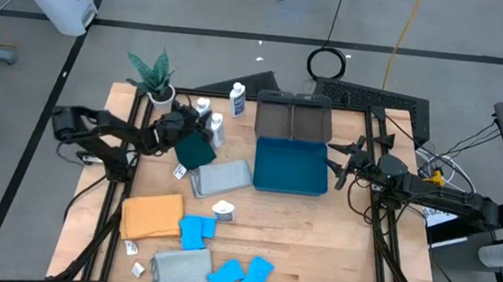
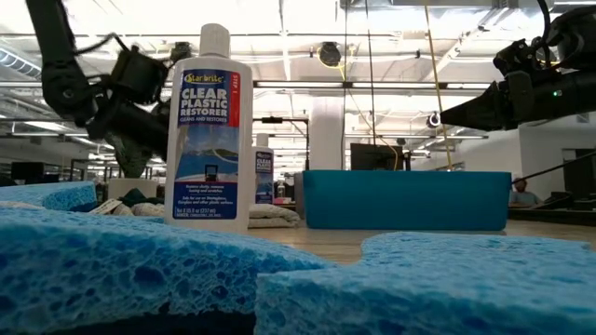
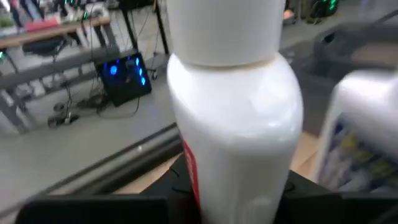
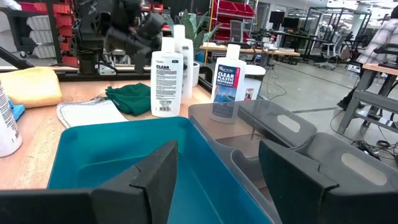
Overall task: Pick & Place Kitchen Items
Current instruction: Put the white clear plastic restorer into the left black bin
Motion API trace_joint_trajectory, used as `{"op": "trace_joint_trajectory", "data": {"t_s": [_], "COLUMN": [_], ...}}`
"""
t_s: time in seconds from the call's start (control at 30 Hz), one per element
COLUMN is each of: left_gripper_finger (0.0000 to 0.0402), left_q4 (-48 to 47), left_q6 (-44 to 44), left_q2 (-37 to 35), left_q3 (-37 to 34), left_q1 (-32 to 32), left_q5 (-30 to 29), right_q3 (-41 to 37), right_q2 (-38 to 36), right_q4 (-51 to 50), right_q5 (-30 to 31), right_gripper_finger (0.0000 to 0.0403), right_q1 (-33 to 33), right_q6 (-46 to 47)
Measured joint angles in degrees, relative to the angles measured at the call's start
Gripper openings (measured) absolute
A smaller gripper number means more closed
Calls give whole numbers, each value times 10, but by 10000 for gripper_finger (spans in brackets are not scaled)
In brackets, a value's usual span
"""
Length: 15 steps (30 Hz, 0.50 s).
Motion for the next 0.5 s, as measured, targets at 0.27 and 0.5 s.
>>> {"op": "trace_joint_trajectory", "data": {"t_s": [0.27, 0.5], "left_gripper_finger": [84, 84], "left_q4": [-104, -283], "left_q6": [27, 1], "left_q2": [-169, -281], "left_q3": [0, 63], "left_q1": [-29, -31], "left_q5": [-37, -35], "right_q3": [0, 0], "right_q2": [0, 0], "right_q4": [0, 0], "right_q5": [0, 0], "right_gripper_finger": [212, 212], "right_q1": [0, 0], "right_q6": [0, 0]}}
